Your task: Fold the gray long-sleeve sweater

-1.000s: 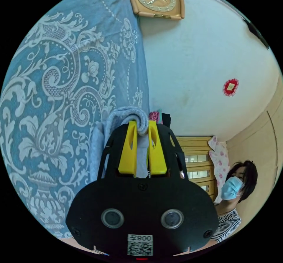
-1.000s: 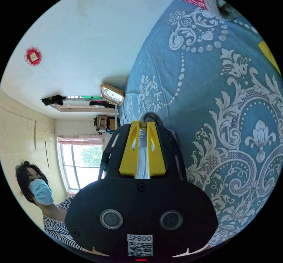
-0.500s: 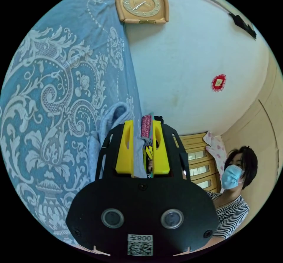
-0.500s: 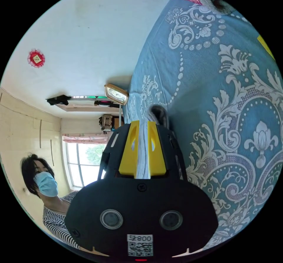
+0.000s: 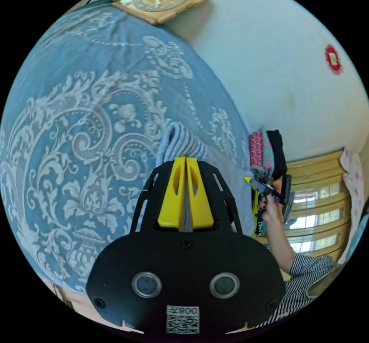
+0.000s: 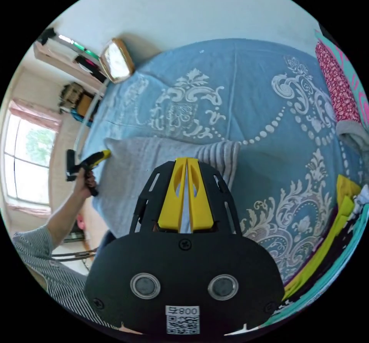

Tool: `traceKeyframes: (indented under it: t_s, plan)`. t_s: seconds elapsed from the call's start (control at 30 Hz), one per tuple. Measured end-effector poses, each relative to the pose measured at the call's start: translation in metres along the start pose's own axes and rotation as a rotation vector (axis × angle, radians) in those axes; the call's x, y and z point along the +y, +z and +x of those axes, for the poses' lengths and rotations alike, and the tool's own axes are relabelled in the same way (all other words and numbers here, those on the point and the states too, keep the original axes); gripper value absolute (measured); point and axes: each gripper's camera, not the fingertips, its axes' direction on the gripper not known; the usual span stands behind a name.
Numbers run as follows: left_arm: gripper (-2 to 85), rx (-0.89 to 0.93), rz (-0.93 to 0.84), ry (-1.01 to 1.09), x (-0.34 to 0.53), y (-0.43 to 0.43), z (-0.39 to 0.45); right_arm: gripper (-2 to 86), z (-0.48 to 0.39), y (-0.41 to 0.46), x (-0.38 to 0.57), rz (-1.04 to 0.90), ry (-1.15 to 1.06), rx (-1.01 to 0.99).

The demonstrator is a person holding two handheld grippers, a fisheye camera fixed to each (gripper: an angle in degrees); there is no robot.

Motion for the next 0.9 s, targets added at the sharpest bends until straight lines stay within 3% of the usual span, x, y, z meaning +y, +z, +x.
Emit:
traceKeyframes:
  t_s: [0.07,0.13,0.33,0.4,0.47,0.6,0.8,0.9]
  plan:
    - [0.5,0.077,0.034,-0.039,0.004,-0.007,-0.002,0.1,-0.005,0.006,-0.004,-0.024,-0.005,0.008]
    - [0.3,0.038,0.037,-0.018,0.006,-0.014,0.01,0.0,-0.009,-0.012,-0.003,0.009,0.015,-0.02]
    - [0.2,0.069,0.031,0.24,0.006,-0.016,0.078,0.0,-0.059,-0.048,0.001,0.041,-0.076,0.115]
    - [0.2,-0.023,-0.037,0.313,0.001,-0.001,0.094,0.0,-0.077,-0.055,0.002,0.051,-0.112,0.182]
    - [0.2,-0.247,-0.164,0.344,-0.003,0.027,0.098,0.1,-0.09,-0.064,0.006,0.073,-0.126,0.228]
    - [0.2,-0.152,-0.136,0.262,-0.002,0.021,0.091,0.0,-0.1,-0.092,0.009,0.057,-0.138,0.252]
    - [0.2,-0.091,-0.083,0.373,0.009,0.018,0.113,0.0,-0.095,-0.164,0.014,0.17,-0.085,0.214]
    - [0.2,-0.166,-0.102,0.331,0.004,0.035,0.1,0.0,-0.064,-0.167,0.008,0.118,0.008,0.197]
